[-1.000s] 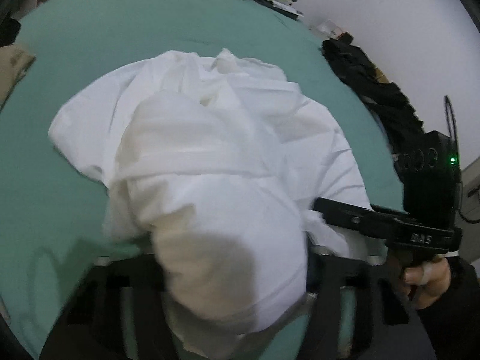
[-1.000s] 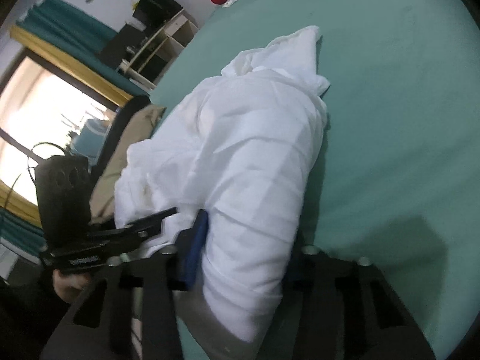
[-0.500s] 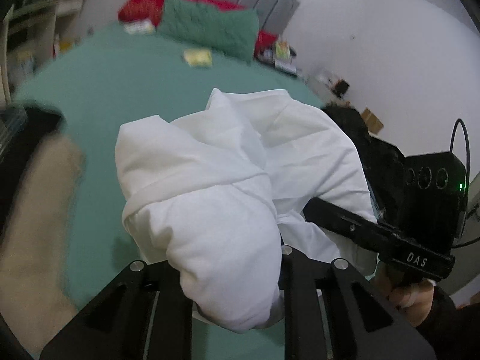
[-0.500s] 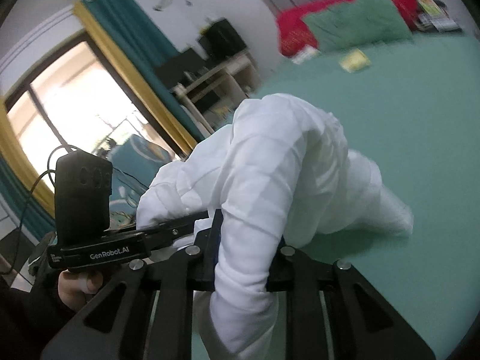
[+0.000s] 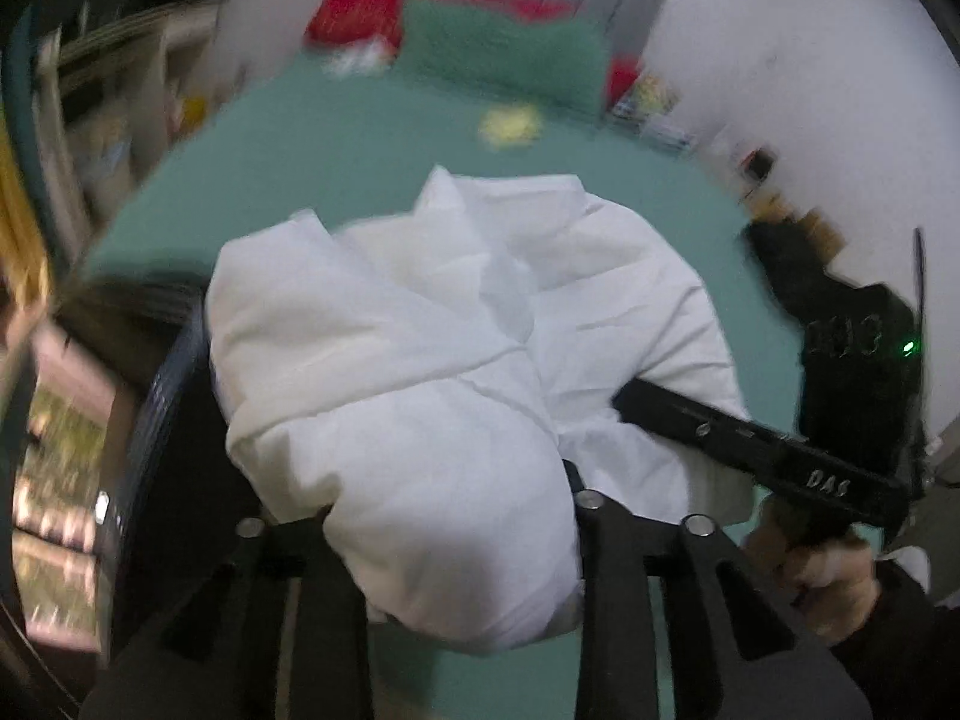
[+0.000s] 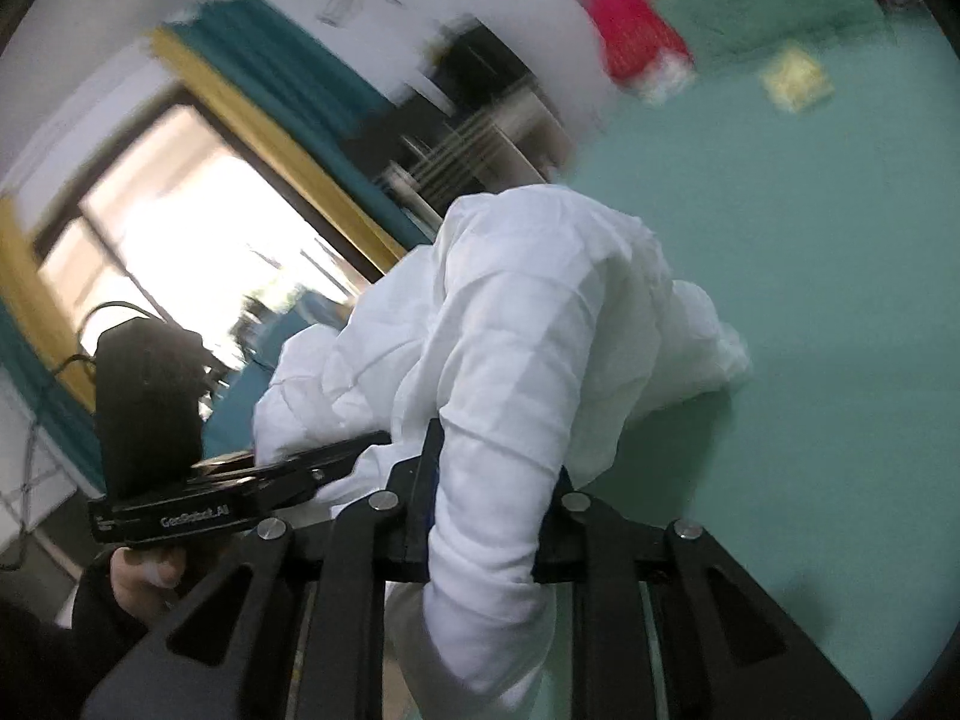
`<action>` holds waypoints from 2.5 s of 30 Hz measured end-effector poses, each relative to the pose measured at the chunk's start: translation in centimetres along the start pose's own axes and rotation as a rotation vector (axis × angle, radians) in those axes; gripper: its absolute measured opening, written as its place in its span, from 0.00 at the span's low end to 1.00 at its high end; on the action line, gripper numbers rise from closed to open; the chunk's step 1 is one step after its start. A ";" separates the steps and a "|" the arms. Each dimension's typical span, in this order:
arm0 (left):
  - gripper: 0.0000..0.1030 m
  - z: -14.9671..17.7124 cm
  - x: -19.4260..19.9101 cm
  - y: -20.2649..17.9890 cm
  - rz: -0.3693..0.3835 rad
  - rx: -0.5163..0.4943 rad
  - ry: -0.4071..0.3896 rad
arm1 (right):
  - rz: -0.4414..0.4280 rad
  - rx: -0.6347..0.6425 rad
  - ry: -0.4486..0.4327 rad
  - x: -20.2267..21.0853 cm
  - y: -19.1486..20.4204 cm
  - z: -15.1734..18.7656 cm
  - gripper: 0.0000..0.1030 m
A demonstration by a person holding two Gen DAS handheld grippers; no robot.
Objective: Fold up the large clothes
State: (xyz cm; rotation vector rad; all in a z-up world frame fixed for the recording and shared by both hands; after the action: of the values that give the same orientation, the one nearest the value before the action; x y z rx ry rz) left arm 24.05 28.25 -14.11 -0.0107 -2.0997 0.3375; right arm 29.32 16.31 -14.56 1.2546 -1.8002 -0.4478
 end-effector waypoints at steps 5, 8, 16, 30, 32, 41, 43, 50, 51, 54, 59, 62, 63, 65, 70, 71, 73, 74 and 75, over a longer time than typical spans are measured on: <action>0.42 3.5 -5.1 2.3 -0.073 0.041 0.144 | 0.098 -0.137 0.124 -3.4 -6.2 5.5 0.36; 0.44 3.4 -5.0 1.9 -0.070 0.058 0.142 | 0.121 -0.096 0.131 -3.1 -5.7 5.6 0.44; 0.53 5.9 -1.9 1.8 -0.106 0.113 0.099 | 0.380 -0.008 0.158 0.5 -5.1 4.5 0.87; 0.57 11.7 7.4 -4.4 -0.143 0.114 -0.045 | 0.621 0.045 0.188 12.9 -3.9 7.8 0.89; 0.57 12.4 7.8 -6.1 -0.122 0.102 -0.052 | 0.629 0.039 0.187 14.6 -3.3 9.0 0.89; 0.57 14.6 11.6 -13.5 -0.106 0.049 -0.124 | 0.676 0.053 0.132 22.7 -0.5 11.9 0.89; 0.57 14.7 12.5 -15.0 -0.093 0.041 -0.139 | 0.694 0.065 0.113 24.3 0.2 12.2 0.89; 0.57 14.7 16.2 -20.8 -0.058 -0.011 -0.226 | 0.739 0.116 0.030 30.1 2.6 11.8 0.89; 0.57 14.5 16.7 -21.5 -0.059 -0.021 -0.242 | 0.751 0.125 0.009 31.0 3.1 11.5 0.89; 0.57 13.6 18.8 -23.8 -0.064 -0.060 -0.314 | 0.784 0.151 -0.056 33.6 4.5 10.4 0.90; 0.60 12.1 21.7 -27.1 -0.086 -0.145 -0.424 | 0.827 0.195 -0.156 37.3 6.7 8.3 0.91; 0.62 11.4 23.3 -28.6 -0.095 -0.178 -0.487 | 0.837 0.232 -0.204 39.1 8.3 7.2 0.95; 0.63 11.2 23.8 -28.9 -0.097 -0.175 -0.508 | 0.840 0.241 -0.215 39.4 8.7 6.9 0.97; 0.63 10.9 24.5 -29.1 -0.094 -0.163 -0.534 | 0.843 0.262 -0.242 40.1 9.6 6.4 0.98; 0.63 10.3 24.5 -28.1 -0.089 -0.124 -0.554 | 0.839 0.280 -0.271 40.2 10.3 5.9 0.98; 0.63 10.4 24.3 -27.9 -0.089 -0.119 -0.553 | 0.837 0.284 -0.270 39.9 10.2 5.8 0.98; 0.63 10.4 24.0 -27.2 -0.098 -0.105 -0.553 | 0.838 0.289 -0.260 39.3 9.8 5.7 0.98; 0.63 10.3 23.8 -26.8 -0.108 -0.097 -0.551 | 0.837 0.290 -0.256 39.1 9.6 5.8 0.98; 0.63 10.3 23.7 -26.4 -0.118 -0.090 -0.552 | 0.834 0.294 -0.253 38.7 9.4 5.8 0.98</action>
State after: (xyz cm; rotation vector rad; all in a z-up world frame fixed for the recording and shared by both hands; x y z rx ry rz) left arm 6.27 3.78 7.13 0.1702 -2.6466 0.1851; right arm 14.94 -15.07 6.18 0.5307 -2.4645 0.1463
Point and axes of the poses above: each gripper's, at about its wrist camera, not at the fingertips, and x roughly against the way its jaws point, y to its left, z to its underside, the point moved 6 cm from there along -x, roughly the way its jaws point, and after that the axes turned 3 degrees about y, right-handed, at the moved point
